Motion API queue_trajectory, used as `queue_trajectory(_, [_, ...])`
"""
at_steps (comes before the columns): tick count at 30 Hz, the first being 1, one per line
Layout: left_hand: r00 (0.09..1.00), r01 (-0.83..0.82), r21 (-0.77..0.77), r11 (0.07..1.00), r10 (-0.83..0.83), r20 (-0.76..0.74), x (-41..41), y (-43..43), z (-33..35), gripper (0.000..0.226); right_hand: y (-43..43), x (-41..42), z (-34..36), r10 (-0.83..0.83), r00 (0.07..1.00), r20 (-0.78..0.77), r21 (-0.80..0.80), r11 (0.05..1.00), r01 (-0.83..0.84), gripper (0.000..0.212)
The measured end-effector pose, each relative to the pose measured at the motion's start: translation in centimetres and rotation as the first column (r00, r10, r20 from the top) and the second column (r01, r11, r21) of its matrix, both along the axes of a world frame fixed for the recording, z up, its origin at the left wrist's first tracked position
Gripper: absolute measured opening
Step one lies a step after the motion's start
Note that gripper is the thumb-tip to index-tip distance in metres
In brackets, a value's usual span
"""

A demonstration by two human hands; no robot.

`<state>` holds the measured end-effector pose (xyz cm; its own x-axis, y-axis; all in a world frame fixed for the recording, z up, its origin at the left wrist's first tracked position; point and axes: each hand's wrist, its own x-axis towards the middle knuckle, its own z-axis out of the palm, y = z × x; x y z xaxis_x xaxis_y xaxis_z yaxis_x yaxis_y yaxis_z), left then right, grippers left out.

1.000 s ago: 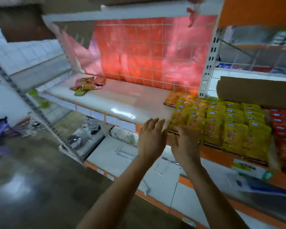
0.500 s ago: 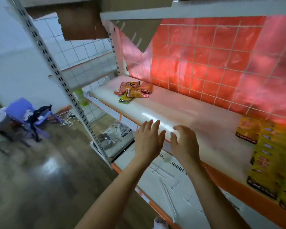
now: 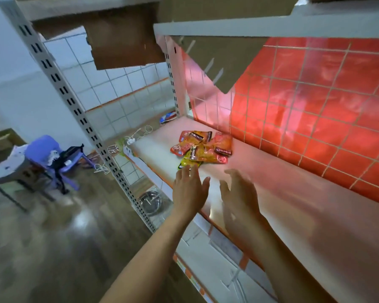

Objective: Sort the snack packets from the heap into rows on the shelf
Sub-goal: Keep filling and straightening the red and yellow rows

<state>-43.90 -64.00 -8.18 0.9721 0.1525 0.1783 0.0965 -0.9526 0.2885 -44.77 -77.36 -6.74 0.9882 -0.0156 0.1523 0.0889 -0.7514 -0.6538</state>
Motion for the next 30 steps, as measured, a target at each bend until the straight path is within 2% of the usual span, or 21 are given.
queue_trajectory(7, [0.991, -0.113, 0.004, 0.994, 0.113, -0.077, 6.3, 3.5, 0.9, 0.055, 3.6, 6.7, 1.0, -0.021, 0.999, -0.05, 0.046, 0.999, 0.024, 0.04])
queue_trajectory(9, [0.991, -0.093, 0.006, 0.996, 0.093, -0.093, 7.5, 3.9, 1.1, 0.054, 4.4, 8.4, 1.4, 0.032, 0.998, -0.05, 0.001, 0.999, -0.032, 0.047])
queue_trajectory(12, [0.995, -0.037, -0.031, 0.999, 0.034, -0.098, 8.3, 4.4, 0.7, 0.059, 5.4, 10.6, 1.7, 0.16, 0.974, -0.16, -0.091, 0.98, -0.176, 0.068])
queue_trajectory(14, [0.994, -0.028, -0.131, 0.991, 0.014, -0.112, 8.8, 4.9, 0.4, 0.066, 6.2, 11.4, 1.4, 0.191, 0.956, -0.222, -0.107, 0.97, -0.218, 0.075])
queue_trajectory(16, [0.991, -0.018, -0.246, 0.969, -0.016, -0.136, 9.3, 5.3, 0.2, 0.073, 6.8, 11.6, 1.0, 0.168, 0.958, -0.233, -0.071, 0.979, -0.189, 0.069])
queue_trajectory(19, [0.989, 0.0, -0.375, 0.927, -0.054, -0.135, 10.0, 5.8, 0.1, 0.067, 7.5, 11.6, 0.3, 0.076, 0.987, -0.141, -0.291, 0.95, -0.114, 0.062])
queue_trajectory(20, [0.992, -0.002, -0.417, 0.909, -0.052, -0.118, 10.1, 5.9, 0.1, 0.058, 7.6, 11.5, 0.2, 0.072, 0.99, -0.121, -0.3, 0.948, -0.106, 0.055])
queue_trajectory(22, [0.997, 0.001, -0.487, 0.873, -0.039, -0.068, 10.2, 6.2, 0.2, 0.034, 7.7, 11.0, 0.1, 0.072, 0.994, -0.084, -0.201, 0.976, -0.087, 0.039])
queue_trajectory(24, [0.998, 0.023, -0.559, 0.829, -0.049, -0.031, 10.0, 6.4, 0.2, 0.022, 7.6, 10.2, 0.1, 0.038, 0.999, 0.004, -0.048, 0.998, -0.037, 0.035])
queue_trajectory(27, [0.998, 0.033, -0.665, 0.746, -0.06, -0.017, 9.4, 6.4, 0.1, 0.018, 7.1, 8.6, 0.6, -0.009, 0.987, 0.158, 0.152, 0.988, -0.015, 0.035])
queue_trajectory(30, [0.998, 0.055, -0.731, 0.68, -0.039, 0.039, 8.7, 6.0, -0.2, 0.029, 6.5, 6.9, 0.6, -0.08, 0.973, 0.214, 0.26, 0.965, 0.022, 0.038])
